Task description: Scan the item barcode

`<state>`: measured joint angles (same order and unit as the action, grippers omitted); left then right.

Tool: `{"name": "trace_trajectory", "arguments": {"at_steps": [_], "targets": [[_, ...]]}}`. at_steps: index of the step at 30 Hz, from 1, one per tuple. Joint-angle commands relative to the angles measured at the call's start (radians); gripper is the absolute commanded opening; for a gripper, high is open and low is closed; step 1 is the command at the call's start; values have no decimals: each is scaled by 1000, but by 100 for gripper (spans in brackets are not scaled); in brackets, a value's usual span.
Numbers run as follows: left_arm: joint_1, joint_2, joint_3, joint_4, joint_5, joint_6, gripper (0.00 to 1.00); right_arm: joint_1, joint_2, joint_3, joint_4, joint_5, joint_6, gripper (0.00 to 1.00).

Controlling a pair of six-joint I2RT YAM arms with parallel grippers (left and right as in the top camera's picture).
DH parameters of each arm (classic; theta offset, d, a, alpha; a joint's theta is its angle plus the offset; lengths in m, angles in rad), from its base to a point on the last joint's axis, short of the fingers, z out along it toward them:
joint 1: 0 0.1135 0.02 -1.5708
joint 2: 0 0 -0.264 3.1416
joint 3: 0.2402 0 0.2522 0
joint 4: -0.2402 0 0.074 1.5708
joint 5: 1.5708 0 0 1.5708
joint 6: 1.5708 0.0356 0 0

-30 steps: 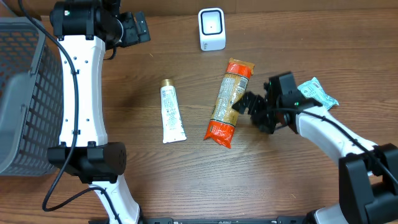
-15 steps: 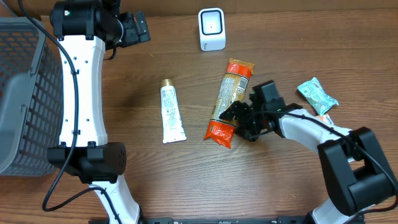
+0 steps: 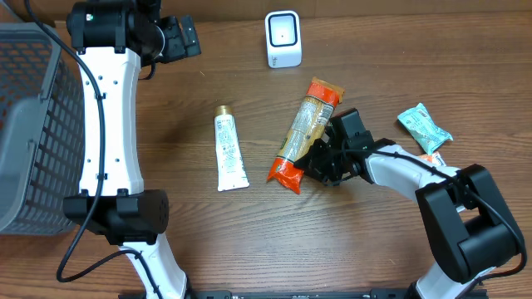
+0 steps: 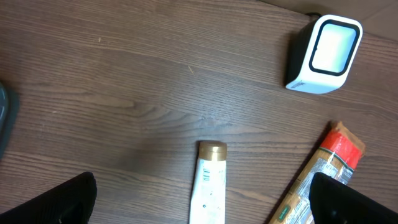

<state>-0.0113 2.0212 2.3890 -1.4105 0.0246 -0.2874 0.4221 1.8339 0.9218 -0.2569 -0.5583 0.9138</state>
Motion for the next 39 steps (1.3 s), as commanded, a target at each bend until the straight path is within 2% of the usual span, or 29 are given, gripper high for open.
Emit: {"name": "trace_trajectory", "arguments": {"at_steps": [1, 3, 6, 9, 11, 14, 20, 24, 30, 32, 34, 35, 36, 37, 38, 39], "targets": [[-2, 2, 3, 0, -6, 11, 100, -18, -3, 88, -153, -2, -187, 4], [-2, 2, 3, 0, -6, 11, 100, -23, -10, 189, -348, 47, -283, 4], [-2, 2, 3, 1, -6, 11, 100, -13, -10, 392, -677, 248, -402, 4], [-2, 2, 3, 0, -6, 11, 100, 19, -9, 566, -896, 455, -475, 4], [-3, 2, 3, 1, -6, 11, 100, 47, -9, 634, -982, 589, -497, 4], [-3, 2, 3, 0, -6, 11, 100, 100, -3, 643, -1020, 745, -513, 4], [-2, 2, 3, 0, -6, 11, 100, 187, 101, 643, -1055, 903, -522, 4], [-2, 2, 3, 0, -6, 11, 100, 261, 171, 643, -1049, 925, -523, 4], [-2, 2, 3, 0, -6, 11, 100, 387, 188, 643, -991, 925, -533, 4], [-2, 2, 3, 0, -6, 11, 100, 438, 190, 642, -956, 924, -579, 7], [-2, 2, 3, 1, -6, 11, 100, 469, 190, 642, -930, 925, -614, 18], [-2, 2, 3, 0, -6, 11, 100, 476, 190, 643, -921, 925, -616, 35], [-2, 2, 3, 0, -6, 11, 100, 477, 190, 643, -911, 924, -614, 63], [-2, 2, 3, 0, -6, 11, 100, 477, 190, 643, -905, 924, -611, 85], [-2, 2, 3, 0, -6, 11, 100, 471, 190, 643, -899, 924, -611, 93], [-2, 2, 3, 0, -6, 11, 100, 464, 190, 643, -896, 924, -612, 94]]}}
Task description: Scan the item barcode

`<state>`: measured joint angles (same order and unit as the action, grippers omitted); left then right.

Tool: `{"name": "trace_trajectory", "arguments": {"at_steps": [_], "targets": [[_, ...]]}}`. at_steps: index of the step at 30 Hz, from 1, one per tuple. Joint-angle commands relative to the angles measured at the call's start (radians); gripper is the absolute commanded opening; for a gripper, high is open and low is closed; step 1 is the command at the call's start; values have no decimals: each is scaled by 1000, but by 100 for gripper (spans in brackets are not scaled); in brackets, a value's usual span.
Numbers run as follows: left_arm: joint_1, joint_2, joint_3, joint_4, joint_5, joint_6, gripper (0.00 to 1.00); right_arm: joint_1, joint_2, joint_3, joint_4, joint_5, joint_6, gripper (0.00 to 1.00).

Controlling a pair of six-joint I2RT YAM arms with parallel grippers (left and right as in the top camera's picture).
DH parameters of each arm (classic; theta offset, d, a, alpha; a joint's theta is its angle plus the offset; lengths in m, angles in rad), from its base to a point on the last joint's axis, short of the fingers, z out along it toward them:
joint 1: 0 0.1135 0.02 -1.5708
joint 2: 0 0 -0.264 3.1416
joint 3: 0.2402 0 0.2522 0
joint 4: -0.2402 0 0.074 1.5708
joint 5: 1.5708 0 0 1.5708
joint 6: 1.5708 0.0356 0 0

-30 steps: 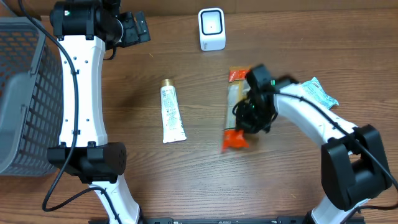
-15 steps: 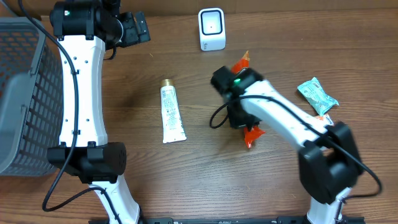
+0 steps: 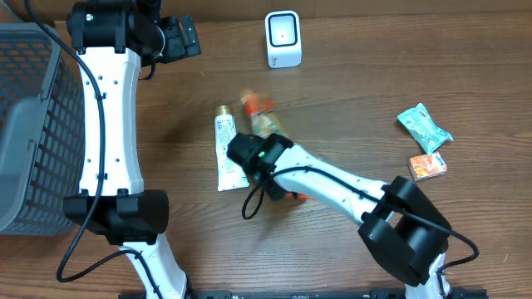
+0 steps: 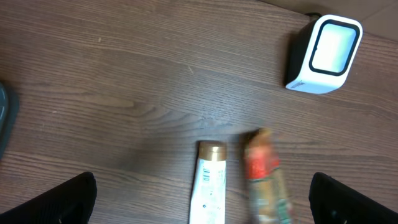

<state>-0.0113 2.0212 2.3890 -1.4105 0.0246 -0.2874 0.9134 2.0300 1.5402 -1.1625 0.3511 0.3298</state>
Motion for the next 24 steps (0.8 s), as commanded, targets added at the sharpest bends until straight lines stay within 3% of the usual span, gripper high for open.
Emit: {"name": "trace_trajectory", "arguments": {"at_steps": [1, 8, 13, 24], "targets": [[-2, 2, 3, 0, -6, 11, 100, -36, -6, 24, 10, 14, -27, 95], [-3, 2, 3, 1, -6, 11, 100, -60, -6, 24, 33, -70, -103, 100], [-2, 2, 3, 1, -6, 11, 100, 3, -6, 25, 113, -76, -158, 100], [-2, 2, 3, 0, -6, 11, 100, 29, 73, 23, 219, -109, -253, 93]]}}
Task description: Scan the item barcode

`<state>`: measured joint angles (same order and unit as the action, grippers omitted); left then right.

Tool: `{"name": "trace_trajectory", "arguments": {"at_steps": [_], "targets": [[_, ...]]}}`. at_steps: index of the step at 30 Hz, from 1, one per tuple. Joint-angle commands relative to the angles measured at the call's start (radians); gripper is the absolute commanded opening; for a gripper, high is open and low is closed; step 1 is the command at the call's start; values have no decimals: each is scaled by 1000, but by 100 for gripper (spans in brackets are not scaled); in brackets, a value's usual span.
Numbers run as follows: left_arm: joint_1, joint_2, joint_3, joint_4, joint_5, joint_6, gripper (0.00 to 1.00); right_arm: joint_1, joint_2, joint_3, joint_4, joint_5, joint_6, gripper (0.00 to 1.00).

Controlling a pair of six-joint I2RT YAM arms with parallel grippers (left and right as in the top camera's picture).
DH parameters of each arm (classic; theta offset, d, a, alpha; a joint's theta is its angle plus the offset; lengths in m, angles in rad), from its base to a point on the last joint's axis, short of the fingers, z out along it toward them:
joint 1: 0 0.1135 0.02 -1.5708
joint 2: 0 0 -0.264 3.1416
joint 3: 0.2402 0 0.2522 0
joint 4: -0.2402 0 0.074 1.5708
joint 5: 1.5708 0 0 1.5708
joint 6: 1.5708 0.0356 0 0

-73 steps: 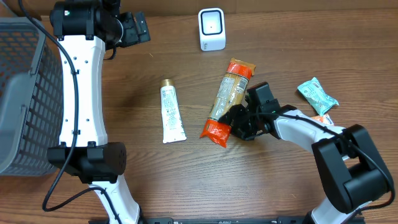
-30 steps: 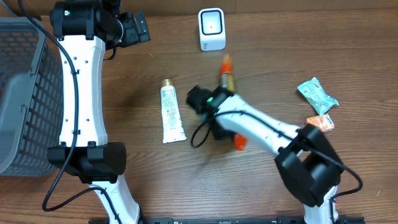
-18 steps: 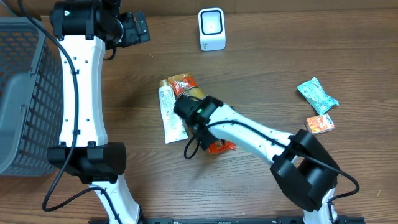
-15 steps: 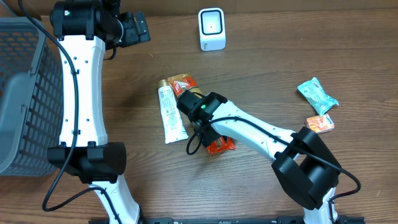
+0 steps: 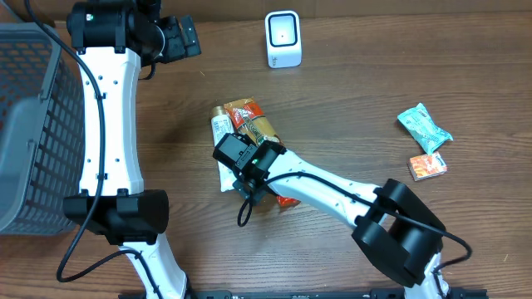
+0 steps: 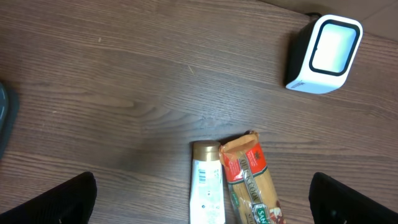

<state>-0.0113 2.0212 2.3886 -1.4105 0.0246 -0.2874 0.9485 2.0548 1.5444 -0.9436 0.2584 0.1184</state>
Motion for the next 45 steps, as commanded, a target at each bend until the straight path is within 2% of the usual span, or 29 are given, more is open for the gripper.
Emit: {"name": "trace_trajectory", "arguments": {"at_steps": [1, 4, 7, 15, 20, 28, 34, 38, 43, 45], "targets": [[-2, 2, 3, 0, -6, 11, 100, -4, 48, 19, -2, -16, -43, 93], [-2, 2, 3, 1, -6, 11, 100, -9, 58, 12, 7, 3, -55, 86], [-2, 2, 3, 1, -6, 11, 100, -20, 105, 9, 18, 13, -120, 86], [-2, 2, 3, 0, -6, 11, 100, -21, 106, 14, 14, 170, -120, 86], [-2, 2, 3, 0, -6, 11, 100, -79, 106, -1, 11, 196, -120, 81], [-2, 2, 3, 1, -6, 11, 100, -119, 105, 18, 8, 362, -121, 86], [-2, 2, 3, 0, -6, 11, 100, -140, 106, 10, 23, 359, -153, 89], [-2, 2, 3, 0, -6, 11, 100, -183, 106, -10, 22, 251, -153, 77], [-2, 2, 3, 0, -6, 11, 100, -246, 106, -48, 21, 159, -153, 48], [-2, 2, 3, 0, -6, 11, 100, -262, 106, -48, 11, 154, -153, 44]]}}
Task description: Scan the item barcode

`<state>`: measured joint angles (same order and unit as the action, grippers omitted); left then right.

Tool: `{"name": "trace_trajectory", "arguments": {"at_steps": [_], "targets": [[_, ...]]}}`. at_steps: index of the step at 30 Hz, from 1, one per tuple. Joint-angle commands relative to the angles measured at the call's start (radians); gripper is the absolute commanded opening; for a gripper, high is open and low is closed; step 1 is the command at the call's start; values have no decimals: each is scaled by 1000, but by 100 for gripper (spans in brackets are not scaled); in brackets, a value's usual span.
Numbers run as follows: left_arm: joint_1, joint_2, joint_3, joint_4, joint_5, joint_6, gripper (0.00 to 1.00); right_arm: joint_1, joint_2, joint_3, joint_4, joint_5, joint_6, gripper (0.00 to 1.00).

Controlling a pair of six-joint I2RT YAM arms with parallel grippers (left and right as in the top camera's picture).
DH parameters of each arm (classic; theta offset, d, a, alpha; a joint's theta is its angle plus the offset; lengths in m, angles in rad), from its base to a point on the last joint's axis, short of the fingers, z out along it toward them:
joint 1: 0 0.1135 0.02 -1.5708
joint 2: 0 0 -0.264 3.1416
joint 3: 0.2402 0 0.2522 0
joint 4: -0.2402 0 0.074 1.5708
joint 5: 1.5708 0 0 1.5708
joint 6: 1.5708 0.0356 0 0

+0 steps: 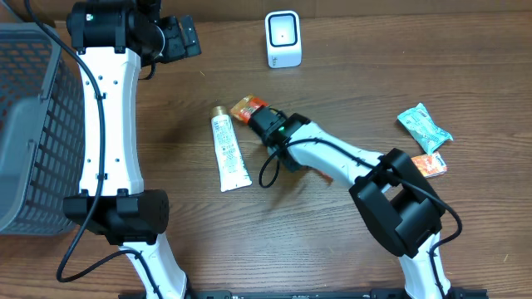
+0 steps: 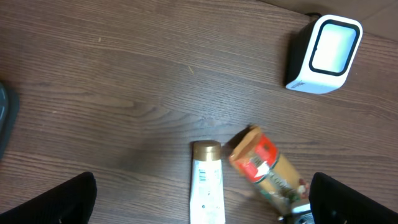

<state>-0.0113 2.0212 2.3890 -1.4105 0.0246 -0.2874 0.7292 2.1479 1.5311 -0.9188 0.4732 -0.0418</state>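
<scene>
The item is a long orange and tan snack packet (image 1: 246, 106); it also shows in the left wrist view (image 2: 266, 169), tilted, just right of the tube. My right gripper (image 1: 269, 126) is shut on it near mid-table and hides most of its length. The white barcode scanner (image 1: 283, 38) stands at the table's far edge, its window (image 2: 328, 46) facing up and forward. My left gripper (image 1: 179, 36) hangs high at the far left, open, its dark fingertips (image 2: 57, 200) wide apart with nothing between them.
A white tube with a gold cap (image 1: 228, 153) lies just left of the packet. A grey mesh basket (image 1: 33, 124) fills the left edge. A teal packet (image 1: 424, 126) and a small orange box (image 1: 429, 164) lie at the right.
My right gripper has moved up and to the right, away from the tube. The packet has turned with it, so its orange end now points up-left. The left arm is unchanged.
First the packet lay right of the tube with my right gripper at its right side. Then the gripper and packet were over by the tube, blurred. Then the packet lay against the tube. Now it is held clear of the tube, nearer the scanner.
</scene>
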Motion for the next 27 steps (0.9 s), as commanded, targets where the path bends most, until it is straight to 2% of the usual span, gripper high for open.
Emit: {"name": "trace_trajectory", "arguments": {"at_steps": [1, 2, 3, 6, 10, 15, 19, 27], "targets": [[-2, 2, 3, 0, -6, 11, 100, -45, 13, -35, -16, -65, 7, 37], [-2, 2, 3, 1, -6, 11, 100, -46, 13, -35, -21, -74, 7, 30], [-2, 2, 3, 0, -6, 11, 100, -45, 13, -34, -21, -95, 7, 17], [-2, 2, 3, 1, -6, 11, 100, -47, 12, -1, -53, -158, 7, 4], [-2, 2, 3, 1, -6, 11, 100, -70, -13, 118, -146, -435, -2, 4], [-2, 2, 3, 1, -6, 11, 100, -137, -77, 252, -240, -906, -128, 4], [-2, 2, 3, 0, -6, 11, 100, -226, -153, 271, -247, -1246, -225, 4], [-2, 2, 3, 0, -6, 11, 100, -397, -216, 271, -274, -1595, -229, 4]]}}
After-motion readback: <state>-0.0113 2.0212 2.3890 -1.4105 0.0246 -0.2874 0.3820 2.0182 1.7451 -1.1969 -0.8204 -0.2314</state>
